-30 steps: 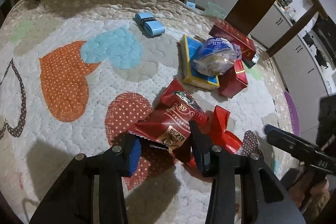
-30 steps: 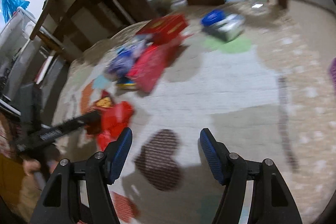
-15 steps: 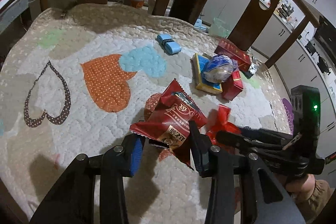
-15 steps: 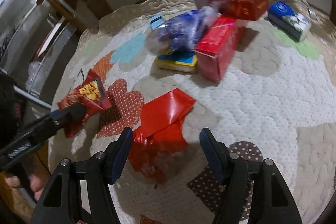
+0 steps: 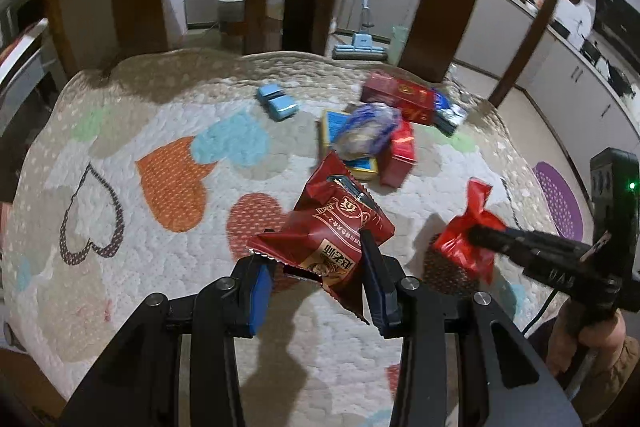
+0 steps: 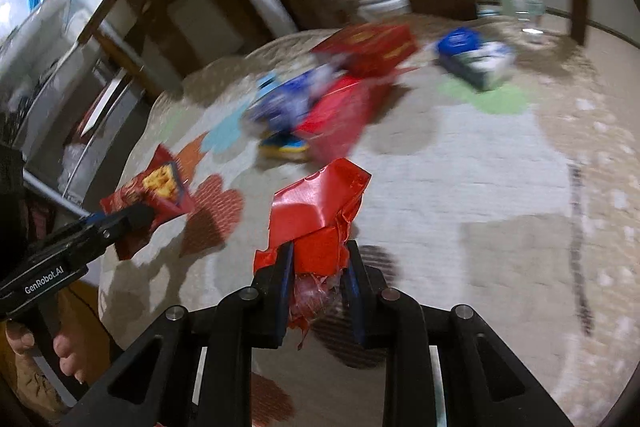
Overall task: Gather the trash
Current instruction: 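Grasp the red snack bag with the left tool while the right tool grasps the red wrapper, then carry both red wrappers to the purple basket and release them inside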
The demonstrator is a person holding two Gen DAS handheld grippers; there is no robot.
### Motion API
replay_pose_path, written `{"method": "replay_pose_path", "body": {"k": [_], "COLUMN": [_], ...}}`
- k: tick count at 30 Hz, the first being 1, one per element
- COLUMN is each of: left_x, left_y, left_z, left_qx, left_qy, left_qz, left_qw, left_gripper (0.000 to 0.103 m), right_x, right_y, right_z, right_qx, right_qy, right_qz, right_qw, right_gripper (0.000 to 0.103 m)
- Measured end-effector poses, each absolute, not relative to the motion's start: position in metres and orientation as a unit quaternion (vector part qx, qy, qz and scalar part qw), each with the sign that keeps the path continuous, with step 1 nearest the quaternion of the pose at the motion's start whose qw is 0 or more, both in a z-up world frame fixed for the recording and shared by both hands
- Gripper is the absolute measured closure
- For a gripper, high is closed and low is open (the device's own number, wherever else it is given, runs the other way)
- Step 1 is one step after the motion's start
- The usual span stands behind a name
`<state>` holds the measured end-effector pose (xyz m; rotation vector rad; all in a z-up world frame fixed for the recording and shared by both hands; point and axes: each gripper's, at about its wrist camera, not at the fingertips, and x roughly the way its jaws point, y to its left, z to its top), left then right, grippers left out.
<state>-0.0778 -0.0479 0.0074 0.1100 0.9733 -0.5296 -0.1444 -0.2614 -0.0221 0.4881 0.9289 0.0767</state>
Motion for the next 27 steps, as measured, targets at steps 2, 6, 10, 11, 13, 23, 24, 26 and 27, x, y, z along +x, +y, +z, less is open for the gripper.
{"method": "replay_pose_path", "body": {"k": [2, 6, 10, 11, 13, 23, 24, 26, 27], "left_x": [-0.084, -0.095, -0.105, -0.109, -0.114, -0.129, -0.131, -0.135, -0.137], "left_y": [-0.062, -0.092, -0.127, -0.138, -0.155, -0.244, -0.252, -0.268, -0.275], "left_z": [0.011, 0.015, 0.019, 0.021, 0.025, 0.029, 0.029, 0.029, 0.029], "left_qx": [0.066, 0.094, 0.131, 0.141, 0.157, 0.218, 0.224, 0.237, 0.242], "left_qy": [0.459, 0.454, 0.444, 0.439, 0.432, 0.409, 0.405, 0.398, 0.395], "left_qz": [-0.257, -0.269, -0.281, -0.285, -0.293, -0.317, -0.319, -0.321, -0.323], "left_qw": [0.848, 0.844, 0.841, 0.840, 0.839, 0.828, 0.827, 0.826, 0.825], "left_gripper": [0.064, 0.064, 0.064, 0.064, 0.064, 0.064, 0.064, 0.064, 0.064], "right_x": [-0.158, -0.179, -0.200, -0.205, -0.213, -0.243, -0.244, -0.246, -0.247], "right_y": [-0.282, -0.313, -0.347, -0.356, -0.371, -0.450, -0.458, -0.472, -0.479], "right_z": [-0.020, -0.018, -0.020, -0.021, -0.023, -0.024, -0.023, -0.020, -0.020], "right_qx": [0.244, 0.258, 0.270, 0.275, 0.284, 0.302, 0.302, 0.303, 0.304], "right_qy": [0.433, 0.416, 0.403, 0.398, 0.391, 0.342, 0.335, 0.323, 0.317], "right_qz": [0.020, -0.010, -0.041, -0.049, -0.062, -0.141, -0.148, -0.160, -0.165], "right_qw": [0.867, 0.872, 0.874, 0.874, 0.873, 0.879, 0.880, 0.882, 0.883], "right_gripper": [0.077, 0.077, 0.077, 0.077, 0.077, 0.077, 0.077, 0.077, 0.077]}}
